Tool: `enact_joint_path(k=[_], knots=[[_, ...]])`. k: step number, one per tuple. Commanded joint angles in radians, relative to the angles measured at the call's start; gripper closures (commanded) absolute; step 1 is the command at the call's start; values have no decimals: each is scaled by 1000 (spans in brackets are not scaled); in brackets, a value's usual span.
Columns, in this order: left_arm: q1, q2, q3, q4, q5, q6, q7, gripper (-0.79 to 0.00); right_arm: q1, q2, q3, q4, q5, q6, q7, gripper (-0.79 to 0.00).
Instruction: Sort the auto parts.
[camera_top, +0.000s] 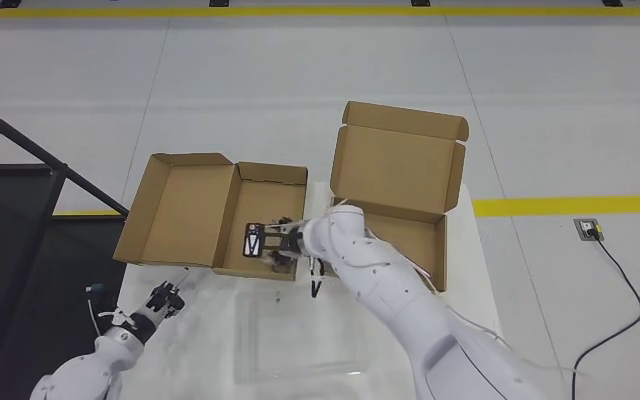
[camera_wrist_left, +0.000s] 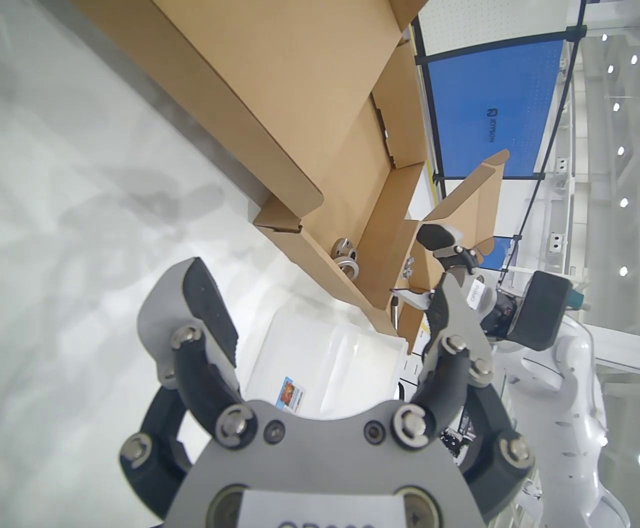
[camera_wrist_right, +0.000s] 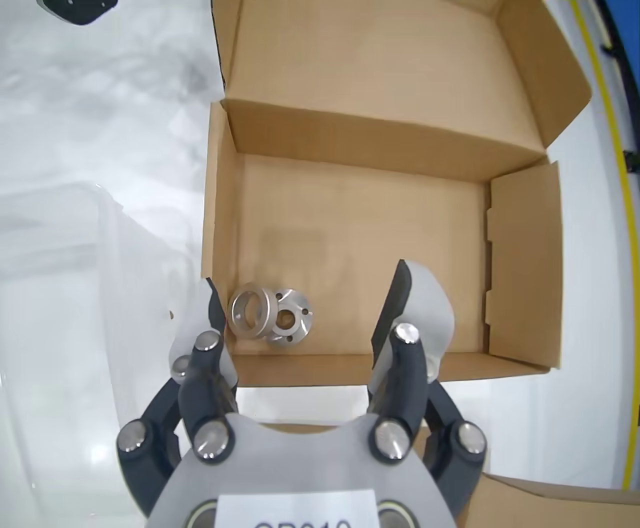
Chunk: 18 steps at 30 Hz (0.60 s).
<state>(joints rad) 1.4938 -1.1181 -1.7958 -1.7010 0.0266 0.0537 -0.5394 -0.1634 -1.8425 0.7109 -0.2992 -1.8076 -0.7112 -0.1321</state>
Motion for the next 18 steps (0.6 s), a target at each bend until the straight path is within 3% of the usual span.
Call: enact_joint_path(k=[1, 7, 14, 18], knots=[[11, 1, -12, -6, -4, -34, 0, -785, -8, 15, -3, -9, -32, 25, -74, -671], [67, 4, -51, -11, -57, -234, -47, -785, -31, 66, -9, -64, -128, 57, -287, -662], [109, 7, -82, 27, -154, -462, -124, -785, -80, 136, -15, -161, -258, 137, -539, -757], [118, 9, -88, 48, -200, -531, -162, -785, -121, 177, 5, -228, -299, 180, -616, -785]])
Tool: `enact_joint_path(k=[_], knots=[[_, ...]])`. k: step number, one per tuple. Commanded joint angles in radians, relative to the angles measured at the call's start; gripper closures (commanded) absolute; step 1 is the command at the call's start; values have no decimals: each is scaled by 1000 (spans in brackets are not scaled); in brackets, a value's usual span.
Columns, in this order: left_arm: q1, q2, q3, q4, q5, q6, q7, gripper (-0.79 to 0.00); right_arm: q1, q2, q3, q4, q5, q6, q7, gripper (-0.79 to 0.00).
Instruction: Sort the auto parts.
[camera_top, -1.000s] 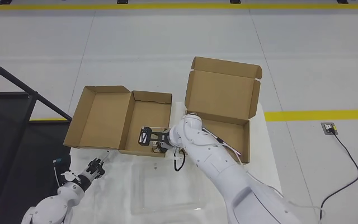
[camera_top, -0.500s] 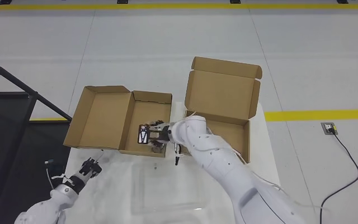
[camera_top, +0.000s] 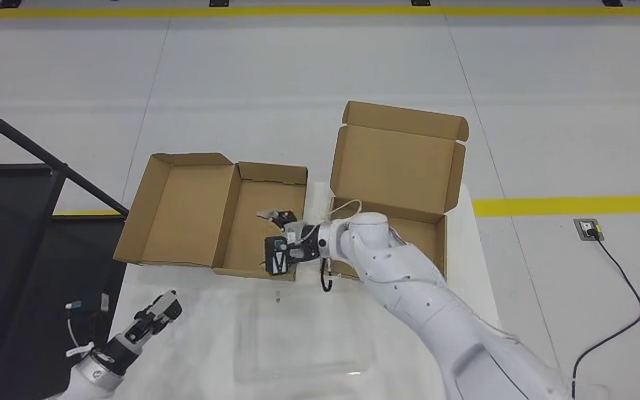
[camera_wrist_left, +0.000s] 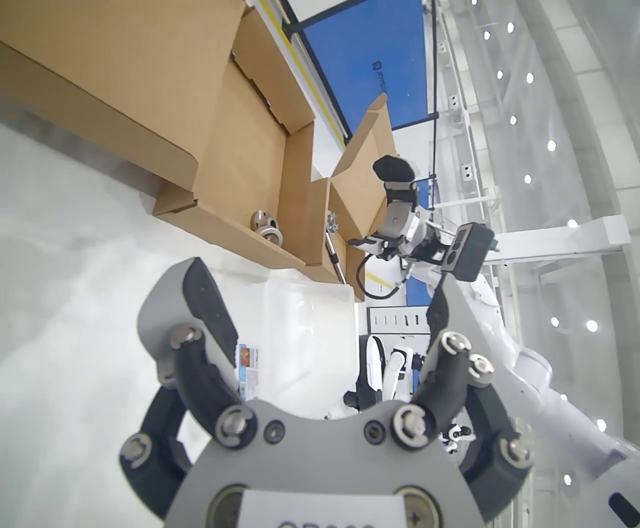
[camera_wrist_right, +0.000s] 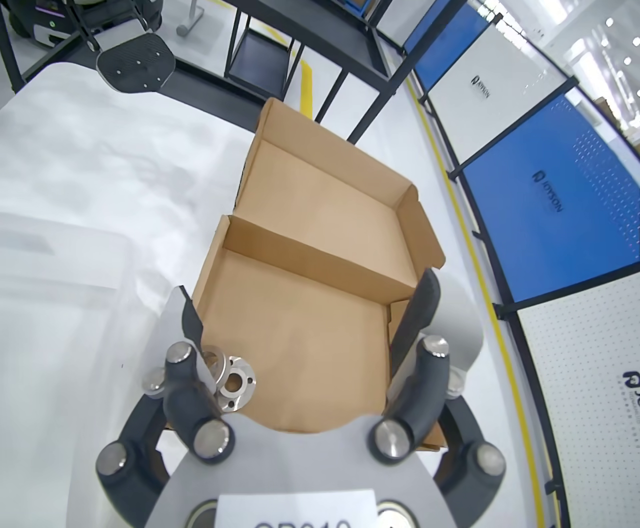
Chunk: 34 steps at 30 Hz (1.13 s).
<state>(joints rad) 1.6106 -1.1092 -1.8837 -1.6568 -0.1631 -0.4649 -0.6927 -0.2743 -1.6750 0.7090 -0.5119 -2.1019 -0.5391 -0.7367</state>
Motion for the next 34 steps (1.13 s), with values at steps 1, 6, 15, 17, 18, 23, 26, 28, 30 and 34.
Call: enact_joint_path(k=[1, 6, 15, 17, 18, 23, 26, 28, 30, 34], knots=[[1, 1, -1, 7, -17, -20, -16, -785, -22, 21, 18, -35, -8, 16, -21, -785], [1, 1, -1, 7, -18, -21, -16, -784, -50, 53, 44, -88, -27, 11, -44, -785], [1, 1, -1, 7, -17, -20, -16, -784, -50, 54, 45, -88, -27, 10, -43, -785], [1, 1, -1, 7, -17, -20, -16, -784, -50, 54, 45, -88, -27, 10, -43, -785], [1, 1, -1, 7, -17, -20, -16, -784, -50, 54, 45, -88, -27, 10, -43, -785], [1, 1, -1, 7, -17, -20, -16, -784, -50, 54, 45, -88, -27, 10, -43, -785], [1, 1, -1, 7, -17, -20, -16, -784, -50, 54, 45, -88, -27, 10, -43, -785], [1, 1, -1, 7, -17, -20, -16, -784, -50, 54, 45, -88, -27, 10, -43, -785], [1, 1, -1, 7, -17, -20, -16, -784, -50, 54, 45, -88, -27, 10, -43, -785], [1, 1, -1, 7, -17, -20, -16, -784, -50, 54, 45, -88, -27, 10, -43, -785]])
